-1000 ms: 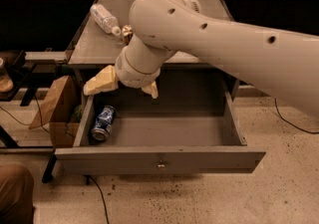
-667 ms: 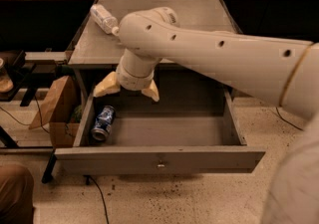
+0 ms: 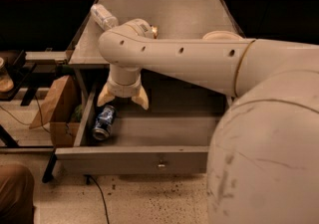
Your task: Pick pepsi can from top drawer and place on counter
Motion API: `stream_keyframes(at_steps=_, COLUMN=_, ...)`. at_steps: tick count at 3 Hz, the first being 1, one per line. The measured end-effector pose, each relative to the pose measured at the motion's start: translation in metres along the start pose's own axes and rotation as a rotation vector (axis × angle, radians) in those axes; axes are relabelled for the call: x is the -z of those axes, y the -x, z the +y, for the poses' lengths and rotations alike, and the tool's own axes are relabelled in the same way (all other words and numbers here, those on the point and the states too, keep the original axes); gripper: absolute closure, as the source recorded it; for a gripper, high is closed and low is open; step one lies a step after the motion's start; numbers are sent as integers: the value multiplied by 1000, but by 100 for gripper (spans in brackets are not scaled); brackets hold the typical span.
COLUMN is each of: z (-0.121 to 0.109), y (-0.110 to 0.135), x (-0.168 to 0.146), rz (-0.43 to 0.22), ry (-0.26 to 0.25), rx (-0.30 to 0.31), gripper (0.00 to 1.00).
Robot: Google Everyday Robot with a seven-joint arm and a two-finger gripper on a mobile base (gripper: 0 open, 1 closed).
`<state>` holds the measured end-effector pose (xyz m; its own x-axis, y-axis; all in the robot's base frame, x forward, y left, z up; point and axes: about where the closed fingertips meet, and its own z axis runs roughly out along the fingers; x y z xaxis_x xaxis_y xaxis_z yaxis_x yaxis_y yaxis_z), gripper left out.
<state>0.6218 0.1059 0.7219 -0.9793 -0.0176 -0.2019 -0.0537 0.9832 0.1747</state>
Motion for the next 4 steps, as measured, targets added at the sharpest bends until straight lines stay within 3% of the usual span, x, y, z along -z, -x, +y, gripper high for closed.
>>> stream_keyframes(at_steps=1, z=40, y=-5, x=-24, rz=35, ry=-11, rx=-25, gripper=3)
stream_keyframes(at_steps=3, z=41, y=-3, x=-24, rz=30, ry=14, rx=-22, gripper=0)
stream_keyframes(at_steps=4, z=48, y=-3, x=-39, rz=52, ry=36, rx=-8, gripper=26)
